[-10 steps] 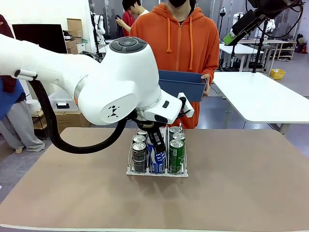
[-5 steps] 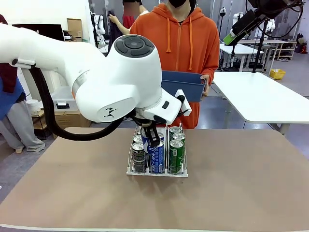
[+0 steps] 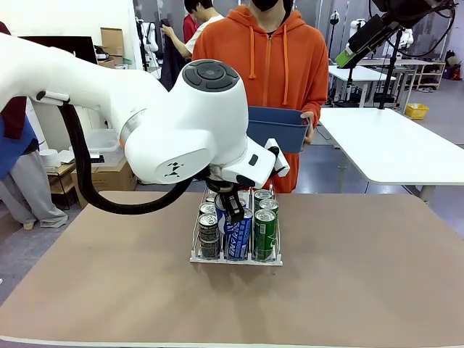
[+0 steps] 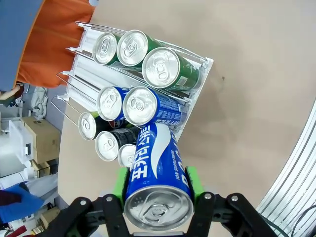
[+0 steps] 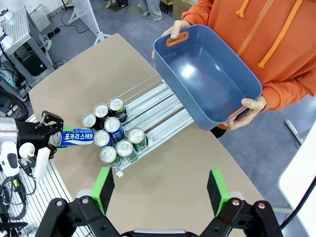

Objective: Fill the beverage cans into the dispenser.
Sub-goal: Place the picked Ionic drink in the line of the Automatic Can Dispenser with the same cans.

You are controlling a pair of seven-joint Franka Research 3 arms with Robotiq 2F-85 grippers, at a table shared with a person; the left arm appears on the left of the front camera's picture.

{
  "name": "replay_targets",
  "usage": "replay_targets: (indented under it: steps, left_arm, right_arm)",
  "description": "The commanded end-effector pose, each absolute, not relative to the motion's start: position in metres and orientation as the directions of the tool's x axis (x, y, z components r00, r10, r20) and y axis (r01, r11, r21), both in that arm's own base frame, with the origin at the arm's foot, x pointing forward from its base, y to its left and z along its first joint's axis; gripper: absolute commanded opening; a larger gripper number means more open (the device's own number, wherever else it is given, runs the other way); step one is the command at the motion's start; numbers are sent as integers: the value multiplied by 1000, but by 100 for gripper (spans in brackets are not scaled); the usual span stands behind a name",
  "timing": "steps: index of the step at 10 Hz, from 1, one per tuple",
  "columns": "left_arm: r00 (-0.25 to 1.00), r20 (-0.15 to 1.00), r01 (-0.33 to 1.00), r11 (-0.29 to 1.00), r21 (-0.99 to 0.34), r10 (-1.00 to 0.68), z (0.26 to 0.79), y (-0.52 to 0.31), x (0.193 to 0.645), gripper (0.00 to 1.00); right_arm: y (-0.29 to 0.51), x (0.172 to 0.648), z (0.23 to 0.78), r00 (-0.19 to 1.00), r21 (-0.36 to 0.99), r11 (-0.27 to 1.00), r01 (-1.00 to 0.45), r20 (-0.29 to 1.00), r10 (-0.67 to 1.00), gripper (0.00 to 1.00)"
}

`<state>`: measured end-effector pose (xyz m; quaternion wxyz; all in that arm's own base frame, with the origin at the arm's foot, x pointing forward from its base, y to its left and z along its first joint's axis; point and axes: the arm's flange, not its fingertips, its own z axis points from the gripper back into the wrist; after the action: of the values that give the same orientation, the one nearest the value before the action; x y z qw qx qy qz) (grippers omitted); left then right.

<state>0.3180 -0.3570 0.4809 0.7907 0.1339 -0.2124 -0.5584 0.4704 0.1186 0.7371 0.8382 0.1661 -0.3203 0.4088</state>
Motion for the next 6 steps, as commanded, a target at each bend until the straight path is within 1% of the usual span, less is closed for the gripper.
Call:
replay_targets:
  steps: [1, 6]
  left_arm:
    - [306, 220, 821, 374, 431, -926, 478, -358, 323, 57]
    - [298, 226, 866, 362, 345, -927, 454, -359, 330, 57]
  right_arm:
    - [118, 470, 736, 459, 15, 609, -793, 671, 582, 100]
    - [118, 470, 736, 459, 15, 609, -793, 671, 582, 100]
